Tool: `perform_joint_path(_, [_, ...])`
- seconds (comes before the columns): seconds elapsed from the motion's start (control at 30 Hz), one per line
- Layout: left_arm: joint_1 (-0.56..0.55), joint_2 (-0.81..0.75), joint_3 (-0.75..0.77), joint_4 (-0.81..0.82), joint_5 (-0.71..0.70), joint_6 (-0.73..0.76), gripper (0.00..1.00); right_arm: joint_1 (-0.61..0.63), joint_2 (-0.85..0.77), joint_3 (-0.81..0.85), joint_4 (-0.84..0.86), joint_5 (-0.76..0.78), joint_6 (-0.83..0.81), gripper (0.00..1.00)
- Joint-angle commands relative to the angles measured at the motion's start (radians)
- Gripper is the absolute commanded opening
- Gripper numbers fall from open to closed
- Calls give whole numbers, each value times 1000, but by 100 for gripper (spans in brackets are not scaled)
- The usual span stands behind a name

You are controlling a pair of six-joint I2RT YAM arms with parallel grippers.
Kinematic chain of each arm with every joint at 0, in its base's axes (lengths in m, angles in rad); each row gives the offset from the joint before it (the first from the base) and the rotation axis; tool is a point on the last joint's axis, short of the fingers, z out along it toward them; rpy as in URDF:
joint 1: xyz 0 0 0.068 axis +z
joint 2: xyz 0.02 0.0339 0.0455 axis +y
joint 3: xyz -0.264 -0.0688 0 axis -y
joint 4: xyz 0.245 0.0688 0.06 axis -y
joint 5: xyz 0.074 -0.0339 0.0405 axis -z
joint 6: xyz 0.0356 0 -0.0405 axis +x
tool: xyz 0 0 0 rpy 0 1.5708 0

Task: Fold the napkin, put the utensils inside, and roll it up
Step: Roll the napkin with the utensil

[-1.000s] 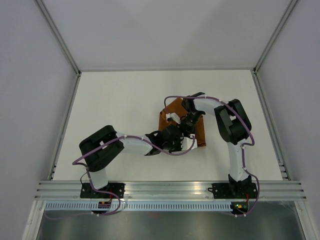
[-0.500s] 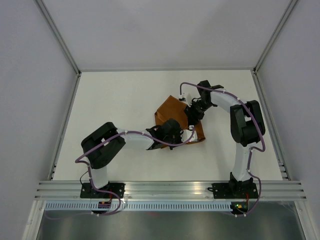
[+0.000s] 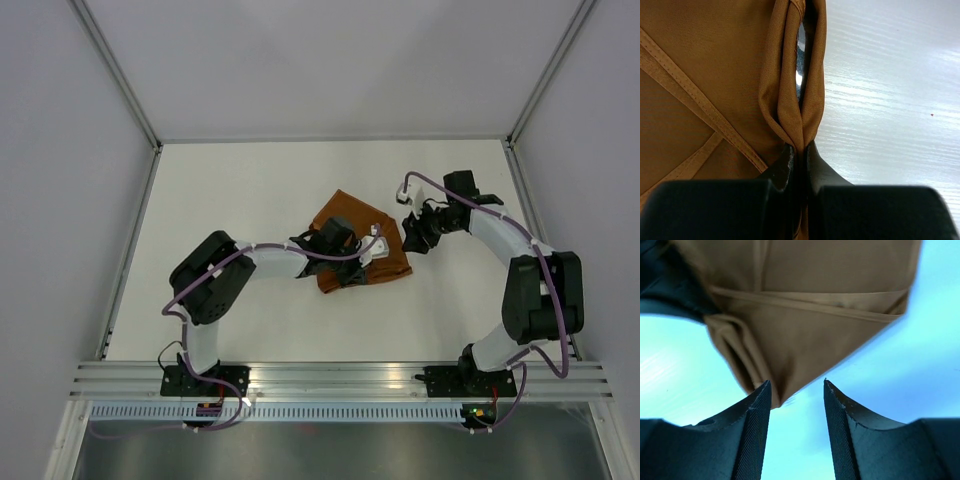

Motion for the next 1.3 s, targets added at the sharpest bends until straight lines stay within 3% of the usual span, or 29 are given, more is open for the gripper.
perform_joint_path(0.0, [33,71,-3,-120,134,-87,2,9,-127,-106,53,-116,-171,53])
perform_joint_path(0.17, [72,105,17,-140,215,-119,2,55,-233,-227,99,-116,-283,57])
perform_joint_path(0.4, [99,166,68,-195,282,-133,2,291,-316,-388,274,32,-294,60])
perform_joint_path(0.53, [107,191,94,-239,294,-130,2,373,-303,-451,407,122,-289,61])
perform_joint_path(0.83, [119,212,115,-278,324,-127,2,457,-250,-500,516,229,-314,62])
perform_joint_path(1.07, [121,223,135,-301,337,-121,2,497,-196,-504,513,277,-338,59])
perform_joint_path(1.27, [122,229,143,-308,337,-112,2,495,-144,-474,478,292,-340,47])
